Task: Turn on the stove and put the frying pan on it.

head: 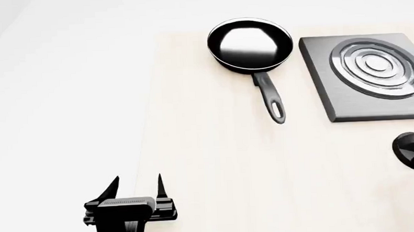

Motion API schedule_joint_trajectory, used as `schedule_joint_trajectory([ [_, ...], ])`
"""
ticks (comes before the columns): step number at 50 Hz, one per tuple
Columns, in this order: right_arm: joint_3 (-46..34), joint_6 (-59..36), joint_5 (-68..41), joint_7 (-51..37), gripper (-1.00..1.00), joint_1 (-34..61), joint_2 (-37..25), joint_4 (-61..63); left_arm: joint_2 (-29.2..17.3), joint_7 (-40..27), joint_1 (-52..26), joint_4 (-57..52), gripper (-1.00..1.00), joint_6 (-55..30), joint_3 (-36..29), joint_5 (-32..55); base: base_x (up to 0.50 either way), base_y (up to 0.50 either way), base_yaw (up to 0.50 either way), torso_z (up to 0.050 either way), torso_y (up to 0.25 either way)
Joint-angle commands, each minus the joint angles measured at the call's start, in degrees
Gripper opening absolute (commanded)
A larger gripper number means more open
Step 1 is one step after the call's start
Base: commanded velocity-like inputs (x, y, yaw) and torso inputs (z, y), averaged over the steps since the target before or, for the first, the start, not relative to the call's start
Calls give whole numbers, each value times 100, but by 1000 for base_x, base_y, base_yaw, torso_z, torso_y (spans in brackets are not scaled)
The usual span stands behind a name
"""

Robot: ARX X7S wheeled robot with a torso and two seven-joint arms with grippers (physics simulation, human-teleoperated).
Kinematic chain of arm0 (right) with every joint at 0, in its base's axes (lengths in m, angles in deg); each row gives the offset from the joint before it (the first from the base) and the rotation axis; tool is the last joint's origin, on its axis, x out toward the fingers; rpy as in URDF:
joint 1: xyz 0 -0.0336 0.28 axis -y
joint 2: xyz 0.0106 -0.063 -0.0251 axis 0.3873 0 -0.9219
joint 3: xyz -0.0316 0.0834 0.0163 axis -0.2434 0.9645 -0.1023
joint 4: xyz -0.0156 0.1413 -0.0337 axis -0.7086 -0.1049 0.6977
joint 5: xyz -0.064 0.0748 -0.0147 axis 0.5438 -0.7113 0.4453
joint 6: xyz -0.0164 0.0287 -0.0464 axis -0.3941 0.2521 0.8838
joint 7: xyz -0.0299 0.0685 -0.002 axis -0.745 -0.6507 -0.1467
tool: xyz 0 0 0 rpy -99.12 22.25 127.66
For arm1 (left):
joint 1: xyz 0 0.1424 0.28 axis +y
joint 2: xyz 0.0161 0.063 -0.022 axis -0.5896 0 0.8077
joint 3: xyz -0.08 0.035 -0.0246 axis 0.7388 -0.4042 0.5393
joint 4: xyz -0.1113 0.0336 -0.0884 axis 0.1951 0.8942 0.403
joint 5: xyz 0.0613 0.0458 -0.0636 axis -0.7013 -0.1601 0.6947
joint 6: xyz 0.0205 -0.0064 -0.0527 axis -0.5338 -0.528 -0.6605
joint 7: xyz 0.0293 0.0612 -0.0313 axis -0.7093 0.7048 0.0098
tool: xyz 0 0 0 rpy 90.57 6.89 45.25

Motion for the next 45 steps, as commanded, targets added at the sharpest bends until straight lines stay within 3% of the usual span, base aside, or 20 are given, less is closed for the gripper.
schedule_joint_trajectory([
  [1, -40, -30, 31, -10, 100, 122, -46, -70, -32, -117, 34, 197, 100, -177, -14, -28, 0, 0, 0, 0, 0],
  [14, -32, -16, 39, -16, 100, 163, -63, -149, -50, -136, 33, 196, 100, -165, -36, -7, 0, 0, 0, -1, -2],
  [30, 783, -1101, -708, -601, 100, -1209, -235, 2615, -76, -169, 56, 149, 100, -154, -64, 1, 0, 0, 0, -1, -1],
  [45, 701, -1861, -1197, -907, 100, -1055, -656, 4220, -86, -183, 32, 187, 100, -146, -87, 26, 0, 0, 0, -1, -2],
])
